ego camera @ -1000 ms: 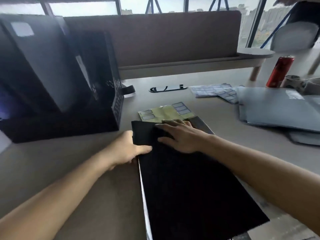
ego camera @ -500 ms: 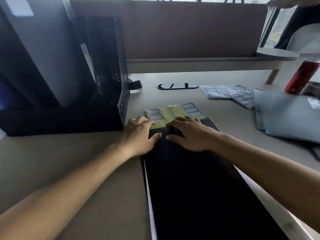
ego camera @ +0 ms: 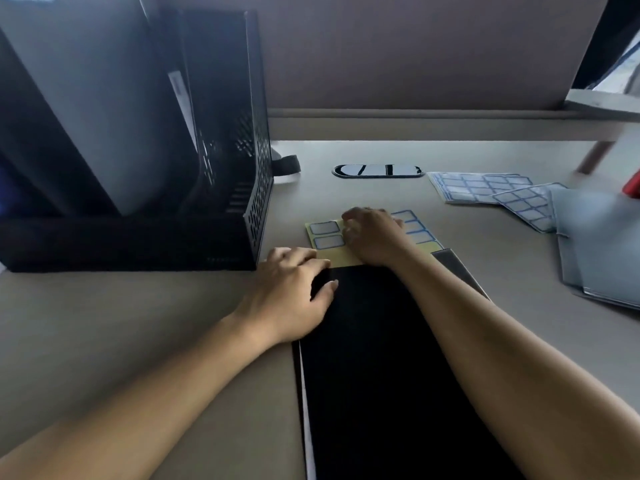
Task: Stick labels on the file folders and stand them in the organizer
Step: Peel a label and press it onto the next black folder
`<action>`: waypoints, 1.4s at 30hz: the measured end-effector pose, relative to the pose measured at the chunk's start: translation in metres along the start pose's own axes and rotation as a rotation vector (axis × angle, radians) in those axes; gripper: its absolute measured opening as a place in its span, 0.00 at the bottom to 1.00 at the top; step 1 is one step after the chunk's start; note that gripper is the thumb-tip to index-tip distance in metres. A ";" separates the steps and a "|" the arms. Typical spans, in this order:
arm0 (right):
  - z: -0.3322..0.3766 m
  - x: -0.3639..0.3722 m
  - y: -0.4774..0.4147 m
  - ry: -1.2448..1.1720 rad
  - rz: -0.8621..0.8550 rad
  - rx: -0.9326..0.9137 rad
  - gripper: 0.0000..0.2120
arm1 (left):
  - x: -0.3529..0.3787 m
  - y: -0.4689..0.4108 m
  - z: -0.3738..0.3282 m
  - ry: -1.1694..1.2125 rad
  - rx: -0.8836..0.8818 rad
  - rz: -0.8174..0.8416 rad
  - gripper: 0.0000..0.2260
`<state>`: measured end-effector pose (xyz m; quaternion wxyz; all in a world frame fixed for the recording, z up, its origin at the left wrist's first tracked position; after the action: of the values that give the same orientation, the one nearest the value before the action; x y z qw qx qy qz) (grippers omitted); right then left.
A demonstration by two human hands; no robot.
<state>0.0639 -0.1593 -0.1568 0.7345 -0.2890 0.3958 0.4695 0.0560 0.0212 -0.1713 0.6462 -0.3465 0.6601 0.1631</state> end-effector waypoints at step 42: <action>-0.009 0.003 -0.022 -0.326 0.034 0.287 0.13 | 0.000 0.000 -0.001 -0.011 0.025 0.058 0.26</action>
<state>0.0820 -0.1735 -0.1630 0.8142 -0.0951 0.3395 0.4612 0.0555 0.0201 -0.1711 0.6492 -0.3184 0.6681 0.1755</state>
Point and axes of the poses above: each hand's wrist, its own y-axis away from the middle knuckle, its own x-axis out of the palm, z = x × y, the point moved 5 cm from there along -y, towards the middle knuckle, and after that the axes turned 10 degrees about -y, right-handed, at the moved point
